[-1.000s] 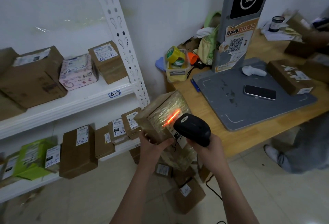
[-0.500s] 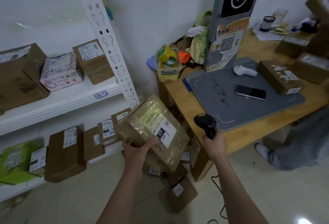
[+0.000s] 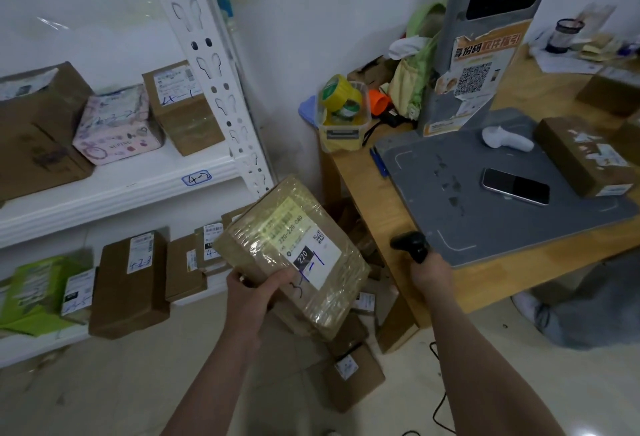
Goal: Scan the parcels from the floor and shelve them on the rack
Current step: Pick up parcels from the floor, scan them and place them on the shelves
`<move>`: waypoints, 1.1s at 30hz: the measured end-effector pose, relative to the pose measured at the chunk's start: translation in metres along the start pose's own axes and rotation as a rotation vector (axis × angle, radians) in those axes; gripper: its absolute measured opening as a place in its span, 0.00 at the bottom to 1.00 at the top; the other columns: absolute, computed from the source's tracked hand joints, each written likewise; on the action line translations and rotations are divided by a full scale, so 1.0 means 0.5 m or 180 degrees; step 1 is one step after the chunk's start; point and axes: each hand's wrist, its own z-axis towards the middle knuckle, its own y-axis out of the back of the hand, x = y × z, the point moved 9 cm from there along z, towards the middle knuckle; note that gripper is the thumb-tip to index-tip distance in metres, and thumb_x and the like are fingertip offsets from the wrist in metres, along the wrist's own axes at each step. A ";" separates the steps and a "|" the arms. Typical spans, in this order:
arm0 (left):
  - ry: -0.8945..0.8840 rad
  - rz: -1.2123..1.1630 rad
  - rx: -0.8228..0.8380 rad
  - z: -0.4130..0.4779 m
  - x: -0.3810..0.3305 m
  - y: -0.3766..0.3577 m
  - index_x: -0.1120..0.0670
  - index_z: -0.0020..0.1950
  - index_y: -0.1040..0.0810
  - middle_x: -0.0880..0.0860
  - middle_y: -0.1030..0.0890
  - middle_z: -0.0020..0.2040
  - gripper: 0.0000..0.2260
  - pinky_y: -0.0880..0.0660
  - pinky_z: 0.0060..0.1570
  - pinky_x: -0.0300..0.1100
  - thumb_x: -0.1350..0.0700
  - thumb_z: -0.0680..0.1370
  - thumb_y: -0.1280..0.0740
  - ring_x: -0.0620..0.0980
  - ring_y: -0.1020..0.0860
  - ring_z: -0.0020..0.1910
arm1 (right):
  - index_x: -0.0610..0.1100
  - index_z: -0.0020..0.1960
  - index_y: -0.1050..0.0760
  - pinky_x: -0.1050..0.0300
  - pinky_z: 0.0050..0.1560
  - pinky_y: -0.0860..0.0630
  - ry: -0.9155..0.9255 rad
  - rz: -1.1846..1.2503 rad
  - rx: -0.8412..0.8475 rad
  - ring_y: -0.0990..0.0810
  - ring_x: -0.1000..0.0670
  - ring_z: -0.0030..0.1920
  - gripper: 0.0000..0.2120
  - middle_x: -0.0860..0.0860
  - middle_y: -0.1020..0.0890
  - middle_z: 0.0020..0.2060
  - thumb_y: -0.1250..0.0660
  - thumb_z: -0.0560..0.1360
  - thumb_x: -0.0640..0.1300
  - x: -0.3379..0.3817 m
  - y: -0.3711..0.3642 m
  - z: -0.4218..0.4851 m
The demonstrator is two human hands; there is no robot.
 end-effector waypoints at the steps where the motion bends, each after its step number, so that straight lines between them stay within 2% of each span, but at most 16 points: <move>1: 0.0007 -0.0023 0.0002 0.002 -0.001 0.001 0.58 0.69 0.30 0.54 0.18 0.55 0.45 0.22 0.41 0.47 0.58 0.55 0.17 0.51 0.17 0.48 | 0.42 0.57 0.26 0.44 0.49 0.20 -0.0010 -0.0040 -0.0016 0.20 0.39 0.48 0.11 0.41 0.20 0.49 0.40 0.76 0.41 -0.001 -0.006 0.002; 3: 0.0022 -0.0045 -0.0024 0.008 -0.002 0.003 0.58 0.68 0.29 0.53 0.18 0.53 0.43 0.22 0.41 0.47 0.59 0.56 0.17 0.51 0.17 0.47 | 0.42 0.57 0.27 0.43 0.50 0.20 -0.0051 -0.0079 -0.0064 0.20 0.39 0.49 0.11 0.40 0.20 0.50 0.39 0.75 0.42 -0.006 -0.015 0.005; 5: 0.0040 -0.0019 -0.0051 0.014 -0.002 0.007 0.57 0.68 0.28 0.54 0.17 0.55 0.48 0.21 0.40 0.47 0.55 0.51 0.15 0.50 0.16 0.47 | 0.41 0.59 0.27 0.41 0.55 0.22 -0.0045 -0.0104 -0.0162 0.22 0.38 0.53 0.14 0.40 0.21 0.55 0.38 0.74 0.43 -0.002 -0.014 0.002; 8: 0.0065 0.0050 -0.0044 0.016 -0.003 0.007 0.58 0.67 0.27 0.57 0.17 0.55 0.47 0.22 0.35 0.43 0.52 0.49 0.18 0.45 0.17 0.39 | 0.38 0.69 0.31 0.41 0.66 0.30 -0.0022 -0.0119 -0.0436 0.31 0.37 0.66 0.25 0.39 0.27 0.65 0.33 0.73 0.42 0.016 -0.001 -0.020; 10: 0.0099 0.0041 -0.0020 0.017 0.001 0.004 0.59 0.66 0.27 0.56 0.17 0.52 0.45 0.23 0.35 0.43 0.52 0.51 0.18 0.44 0.19 0.36 | 0.37 0.69 0.32 0.41 0.66 0.33 -0.0030 -0.0106 -0.0681 0.35 0.37 0.69 0.29 0.39 0.29 0.67 0.31 0.71 0.43 0.030 0.016 -0.040; 14: 0.0155 0.0054 -0.0063 0.021 0.008 0.006 0.57 0.71 0.30 0.56 0.19 0.60 0.54 0.23 0.42 0.48 0.46 0.46 0.18 0.52 0.20 0.48 | 0.37 0.71 0.32 0.40 0.65 0.34 0.0216 0.0242 -0.1281 0.35 0.37 0.68 0.33 0.39 0.29 0.67 0.28 0.68 0.42 0.069 0.045 -0.092; 18: 0.0237 0.0071 -0.0096 0.027 0.011 0.010 0.55 0.71 0.30 0.55 0.19 0.60 0.55 0.21 0.46 0.50 0.46 0.46 0.18 0.54 0.19 0.53 | 0.37 0.69 0.29 0.43 0.69 0.34 0.0580 0.0633 -0.1663 0.34 0.39 0.69 0.32 0.41 0.28 0.68 0.26 0.67 0.40 0.122 0.052 -0.167; 21: 0.0259 0.0069 -0.0118 0.029 0.007 0.024 0.54 0.71 0.30 0.54 0.19 0.61 0.55 0.20 0.52 0.55 0.46 0.46 0.18 0.55 0.19 0.56 | 0.38 0.70 0.29 0.45 0.70 0.33 0.0645 0.0874 -0.1529 0.35 0.42 0.70 0.31 0.43 0.29 0.69 0.26 0.69 0.41 0.159 0.032 -0.213; 23: 0.0246 0.0048 -0.0146 0.030 -0.001 0.039 0.53 0.72 0.31 0.54 0.19 0.61 0.55 0.20 0.55 0.57 0.46 0.46 0.18 0.55 0.19 0.57 | 0.40 0.71 0.30 0.51 0.68 0.33 0.0666 0.1038 -0.1361 0.34 0.45 0.71 0.30 0.46 0.29 0.69 0.26 0.71 0.41 0.186 0.016 -0.242; 26: 0.0266 -0.0027 -0.0216 0.032 -0.013 0.078 0.52 0.73 0.34 0.54 0.20 0.62 0.55 0.21 0.53 0.56 0.49 0.48 0.17 0.55 0.20 0.58 | 0.45 0.70 0.29 0.59 0.65 0.32 0.0867 0.1364 -0.0950 0.31 0.50 0.69 0.27 0.49 0.28 0.67 0.27 0.73 0.41 0.238 -0.018 -0.289; 29: 0.0239 -0.0145 -0.0342 0.041 -0.027 0.135 0.54 0.73 0.35 0.55 0.21 0.61 0.52 0.22 0.45 0.50 0.51 0.53 0.16 0.54 0.20 0.56 | 0.47 0.71 0.30 0.56 0.64 0.27 0.0956 0.1486 -0.0565 0.28 0.53 0.67 0.27 0.52 0.27 0.67 0.27 0.74 0.43 0.283 -0.063 -0.341; 31: 0.0256 -0.0217 -0.0459 0.047 -0.037 0.183 0.55 0.73 0.35 0.56 0.22 0.62 0.46 0.23 0.42 0.47 0.50 0.60 0.16 0.52 0.21 0.55 | 0.49 0.72 0.31 0.55 0.63 0.25 0.0979 0.1543 -0.0364 0.27 0.54 0.65 0.28 0.53 0.26 0.67 0.27 0.74 0.44 0.312 -0.096 -0.377; 33: 0.0276 -0.0315 -0.0565 0.051 -0.048 0.235 0.56 0.74 0.38 0.56 0.23 0.62 0.43 0.21 0.48 0.51 0.52 0.65 0.19 0.54 0.22 0.57 | 0.49 0.73 0.32 0.54 0.62 0.24 0.1075 0.1600 -0.0166 0.26 0.54 0.64 0.28 0.53 0.25 0.66 0.27 0.75 0.44 0.346 -0.129 -0.416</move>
